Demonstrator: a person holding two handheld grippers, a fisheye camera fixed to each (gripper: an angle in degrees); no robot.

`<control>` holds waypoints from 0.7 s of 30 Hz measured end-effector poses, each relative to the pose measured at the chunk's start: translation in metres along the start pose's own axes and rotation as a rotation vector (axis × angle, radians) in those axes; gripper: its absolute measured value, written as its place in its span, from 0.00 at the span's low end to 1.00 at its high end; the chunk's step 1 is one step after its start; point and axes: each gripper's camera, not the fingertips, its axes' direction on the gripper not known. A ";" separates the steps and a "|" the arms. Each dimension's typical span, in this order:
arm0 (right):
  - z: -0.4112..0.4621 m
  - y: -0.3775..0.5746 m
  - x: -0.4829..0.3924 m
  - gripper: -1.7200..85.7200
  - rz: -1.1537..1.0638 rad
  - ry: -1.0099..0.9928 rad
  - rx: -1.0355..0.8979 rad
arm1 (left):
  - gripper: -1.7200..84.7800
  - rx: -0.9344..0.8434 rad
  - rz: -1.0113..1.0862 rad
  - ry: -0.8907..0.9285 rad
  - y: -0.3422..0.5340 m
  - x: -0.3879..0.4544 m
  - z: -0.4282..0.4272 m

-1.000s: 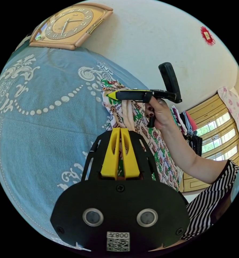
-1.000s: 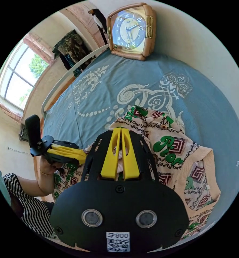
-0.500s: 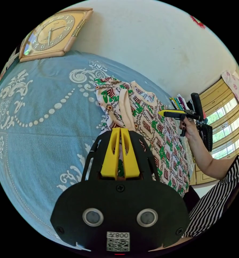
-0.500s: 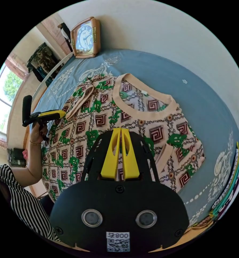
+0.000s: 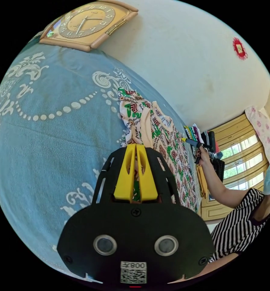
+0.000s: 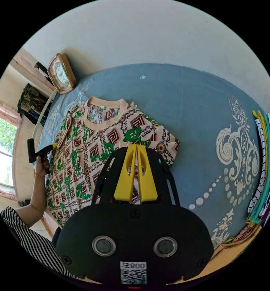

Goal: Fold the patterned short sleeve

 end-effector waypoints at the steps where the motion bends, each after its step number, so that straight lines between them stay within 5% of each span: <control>1: -0.004 -0.001 0.002 0.02 0.001 0.004 0.002 | 0.02 0.035 -0.012 -0.018 0.004 0.002 -0.006; 8: -0.032 0.000 0.055 0.02 0.110 -0.096 -0.042 | 0.02 0.292 -0.023 0.126 0.024 0.000 -0.027; 21: -0.104 0.050 0.092 0.02 0.199 -0.157 0.001 | 0.02 0.388 -0.173 0.241 0.047 -0.031 -0.043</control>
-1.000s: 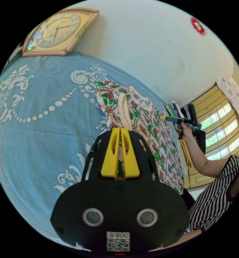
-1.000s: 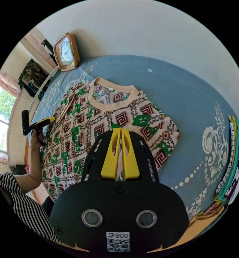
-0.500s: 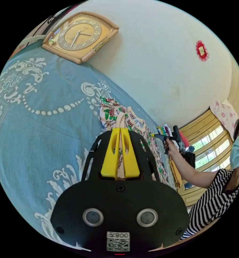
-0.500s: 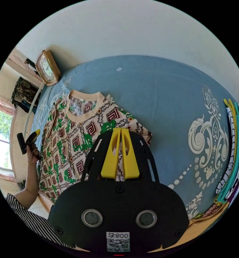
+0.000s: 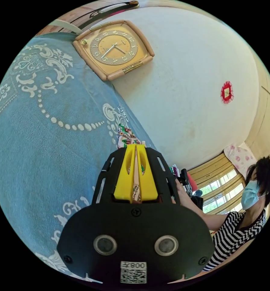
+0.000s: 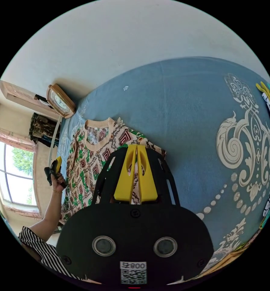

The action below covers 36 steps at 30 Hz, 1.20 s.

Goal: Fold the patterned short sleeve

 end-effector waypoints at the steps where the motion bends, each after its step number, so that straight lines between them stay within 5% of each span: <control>1: -0.003 0.002 0.003 0.02 0.005 -0.019 0.005 | 0.02 0.006 -0.009 0.012 0.002 0.000 0.002; 12: -0.073 0.074 0.002 0.02 -0.043 -0.107 0.092 | 0.02 -0.108 0.014 0.099 0.014 0.030 0.035; 17: -0.089 0.169 -0.037 0.02 -0.207 -0.105 0.005 | 0.02 -0.574 0.255 0.035 0.075 0.101 0.097; 22: -0.086 0.243 -0.042 0.02 -0.229 0.036 -0.101 | 0.02 -0.834 0.422 -0.131 0.139 0.130 0.132; 30: -0.140 0.303 -0.048 0.02 -0.195 -0.027 -0.045 | 0.03 -0.713 0.434 -0.145 0.166 0.156 0.063; 36: -0.170 0.422 -0.024 0.03 -0.058 -0.157 -0.184 | 0.05 -0.615 0.193 -0.198 0.216 0.125 -0.075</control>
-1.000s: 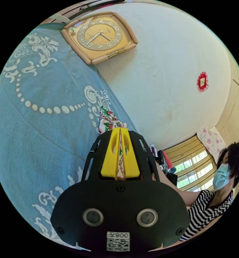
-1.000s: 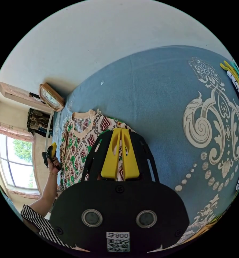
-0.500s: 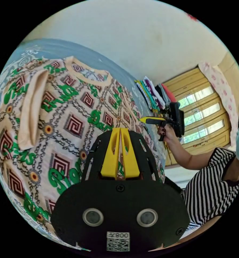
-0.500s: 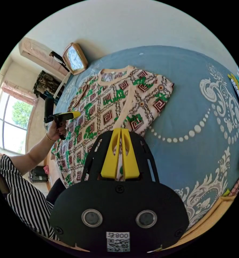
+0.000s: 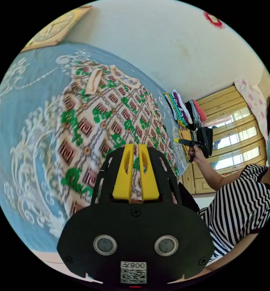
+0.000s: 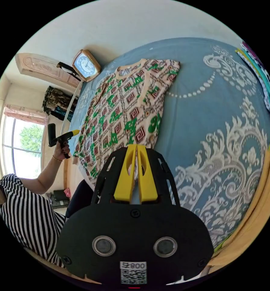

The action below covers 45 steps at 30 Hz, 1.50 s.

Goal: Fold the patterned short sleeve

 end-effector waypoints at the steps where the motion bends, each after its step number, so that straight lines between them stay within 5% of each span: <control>1: -0.001 0.014 0.001 0.03 0.017 -0.023 -0.006 | 0.05 0.018 -0.074 -0.043 0.029 -0.008 -0.016; 14: 0.006 0.216 0.003 0.08 0.278 -0.246 -0.052 | 0.11 0.101 -0.449 -0.063 0.221 -0.048 -0.074; 45: 0.056 0.325 -0.056 0.12 0.328 -0.207 -0.045 | 0.12 0.004 -0.537 0.116 0.304 -0.098 -0.056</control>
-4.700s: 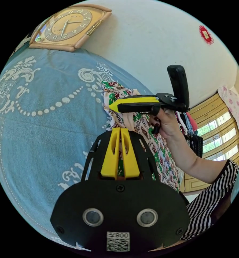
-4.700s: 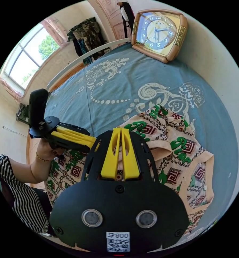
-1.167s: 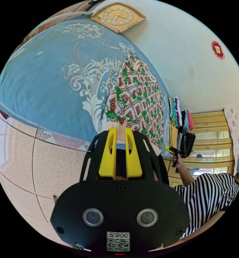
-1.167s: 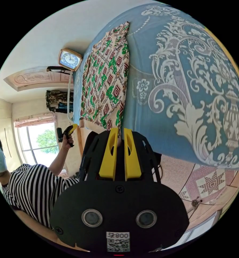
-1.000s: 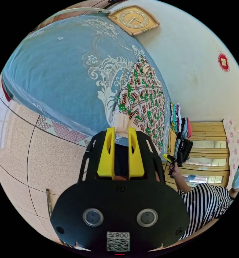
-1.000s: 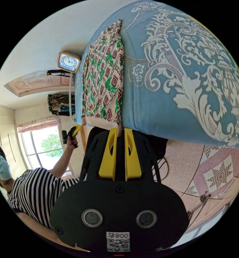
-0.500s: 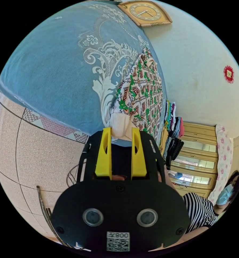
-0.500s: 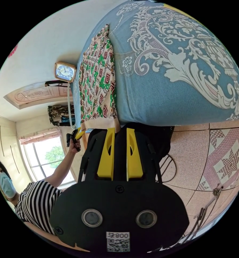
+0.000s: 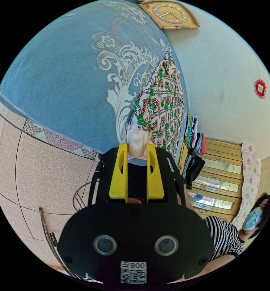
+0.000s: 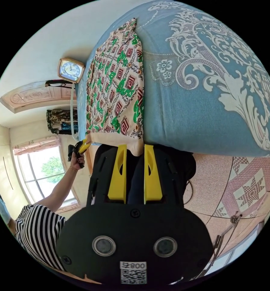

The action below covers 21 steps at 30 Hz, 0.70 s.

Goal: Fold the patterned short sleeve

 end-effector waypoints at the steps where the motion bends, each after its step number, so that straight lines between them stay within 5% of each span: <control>1: 0.002 0.001 0.000 0.12 0.003 -0.006 -0.002 | 0.12 -0.002 0.000 0.004 0.003 -0.002 0.000; 21: 0.025 0.062 -0.009 0.09 0.017 -0.045 -0.031 | 0.06 -0.011 -0.028 0.047 0.060 -0.030 -0.003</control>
